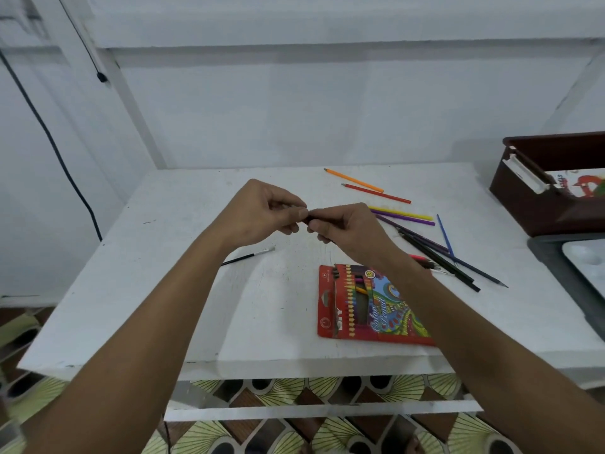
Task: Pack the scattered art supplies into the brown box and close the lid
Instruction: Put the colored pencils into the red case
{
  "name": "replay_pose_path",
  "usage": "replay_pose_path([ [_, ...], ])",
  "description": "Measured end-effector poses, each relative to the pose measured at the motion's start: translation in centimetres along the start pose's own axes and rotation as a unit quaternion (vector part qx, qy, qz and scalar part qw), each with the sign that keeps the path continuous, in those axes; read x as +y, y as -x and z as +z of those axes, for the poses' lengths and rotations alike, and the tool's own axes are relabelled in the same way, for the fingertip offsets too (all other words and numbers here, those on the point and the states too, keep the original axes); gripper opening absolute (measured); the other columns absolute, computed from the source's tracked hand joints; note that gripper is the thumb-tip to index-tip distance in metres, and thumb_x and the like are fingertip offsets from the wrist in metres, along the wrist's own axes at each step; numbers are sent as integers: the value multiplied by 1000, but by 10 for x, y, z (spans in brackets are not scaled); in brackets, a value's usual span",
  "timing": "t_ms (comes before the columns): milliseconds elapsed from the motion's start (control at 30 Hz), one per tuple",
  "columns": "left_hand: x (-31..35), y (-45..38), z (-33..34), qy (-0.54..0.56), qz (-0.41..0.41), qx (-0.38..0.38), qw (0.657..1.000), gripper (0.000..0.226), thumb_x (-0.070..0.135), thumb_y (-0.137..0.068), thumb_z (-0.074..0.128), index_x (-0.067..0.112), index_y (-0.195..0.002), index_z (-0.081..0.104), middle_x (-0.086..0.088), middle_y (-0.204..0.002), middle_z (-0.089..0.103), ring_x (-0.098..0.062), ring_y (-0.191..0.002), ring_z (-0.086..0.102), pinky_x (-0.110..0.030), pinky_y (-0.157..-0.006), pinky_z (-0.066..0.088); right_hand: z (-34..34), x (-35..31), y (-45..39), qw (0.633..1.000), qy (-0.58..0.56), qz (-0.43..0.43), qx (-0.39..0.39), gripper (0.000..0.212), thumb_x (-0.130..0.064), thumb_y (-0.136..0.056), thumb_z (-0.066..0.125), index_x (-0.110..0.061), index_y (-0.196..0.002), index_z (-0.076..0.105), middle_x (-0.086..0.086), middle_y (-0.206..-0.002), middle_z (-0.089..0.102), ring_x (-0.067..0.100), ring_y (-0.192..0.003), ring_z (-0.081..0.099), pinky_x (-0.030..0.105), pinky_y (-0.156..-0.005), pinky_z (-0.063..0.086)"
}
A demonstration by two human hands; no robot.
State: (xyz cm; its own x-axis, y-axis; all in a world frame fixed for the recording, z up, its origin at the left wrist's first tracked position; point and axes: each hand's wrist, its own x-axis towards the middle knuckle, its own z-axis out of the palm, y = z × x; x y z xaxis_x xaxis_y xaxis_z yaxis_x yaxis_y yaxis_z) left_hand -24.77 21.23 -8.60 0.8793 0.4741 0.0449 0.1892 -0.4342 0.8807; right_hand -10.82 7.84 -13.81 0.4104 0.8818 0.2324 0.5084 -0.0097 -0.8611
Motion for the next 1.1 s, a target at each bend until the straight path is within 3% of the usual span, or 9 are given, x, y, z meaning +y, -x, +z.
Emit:
replay_pose_path([
  [67, -10, 7, 4, 27, -16, 8, 999, 12, 13, -85, 70, 7, -94, 74, -5, -77, 74, -18, -74, 72, -25, -70, 58, 1, 4, 5, 1000, 13, 15, -15, 26, -17, -89, 64, -14, -114, 68, 0, -87, 72, 9, -71, 63, 22, -72, 54],
  [200, -41, 27, 2, 88, -81, 68, 990, 13, 5, -83, 70, 2, -96, 72, -11, -77, 74, -21, -74, 73, -22, -70, 57, -8, 23, 27, 995, 56, 65, -57, 30, -23, -86, 68, -16, -115, 68, -11, -90, 68, -5, -76, 62, 11, -75, 48],
  [367, -86, 58, -11, 123, -137, 112, 977, 11, -4, -81, 68, 2, -90, 72, -17, -78, 72, -21, -71, 72, -18, -68, 56, -32, 57, 65, 985, 118, 124, -36, 30, -27, -88, 64, -18, -117, 67, -8, -105, 65, 0, -92, 60, 22, -84, 52],
  [467, -101, 69, -10, 140, -160, 111, 971, 13, -7, -81, 67, 2, -89, 71, -16, -78, 73, -20, -70, 72, -16, -67, 56, -41, 71, 82, 983, 152, 107, -6, 27, -25, -89, 63, -17, -115, 67, -7, -111, 63, 2, -100, 57, 19, -88, 47],
  [600, -110, 72, -1, 171, -170, 98, 966, 14, -10, -81, 65, 0, -89, 70, -13, -77, 74, -22, -72, 73, -16, -67, 55, -45, 85, 90, 974, 206, 89, 0, 31, -28, -90, 62, -15, -118, 65, -3, -124, 59, 5, -109, 52, 25, -92, 46],
  [767, -113, 69, 14, 181, -167, 79, 966, 15, -9, -79, 67, -1, -91, 71, -20, -82, 72, -28, -76, 72, -20, -69, 57, -44, 101, 99, 962, 265, 71, -1, 35, -29, -91, 60, -15, -123, 62, -3, -130, 54, 8, -120, 44, 26, -97, 40],
  [900, -109, 64, 28, 133, -167, 53, 975, 13, -1, -80, 71, 8, -88, 74, -13, -80, 73, -18, -71, 70, -19, -66, 55, -41, 106, 105, 959, 279, 58, 8, 35, -27, -93, 58, -14, -125, 61, -1, -131, 54, 12, -123, 41, 27, -99, 38],
  [1000, -107, 59, 49, 6, -145, 26, 989, 11, 12, -81, 74, 19, -89, 76, 7, -79, 73, 3, -66, 62, -12, -65, 48, -40, 105, 106, 960, 277, 46, 16, 34, -25, -93, 58, -13, -124, 62, 0, -129, 55, 12, -123, 42, 30, -100, 40],
  [1100, -101, 54, 72, -109, -83, -14, 990, 13, 20, -85, 70, 24, -97, 75, 17, -84, 69, 5, -72, 59, -5, -64, 39, -41, 105, 107, 961, 274, 43, 17, 33, -26, -93, 57, -13, -123, 62, 0, -130, 56, 11, -123, 43, 26, -99, 39],
])
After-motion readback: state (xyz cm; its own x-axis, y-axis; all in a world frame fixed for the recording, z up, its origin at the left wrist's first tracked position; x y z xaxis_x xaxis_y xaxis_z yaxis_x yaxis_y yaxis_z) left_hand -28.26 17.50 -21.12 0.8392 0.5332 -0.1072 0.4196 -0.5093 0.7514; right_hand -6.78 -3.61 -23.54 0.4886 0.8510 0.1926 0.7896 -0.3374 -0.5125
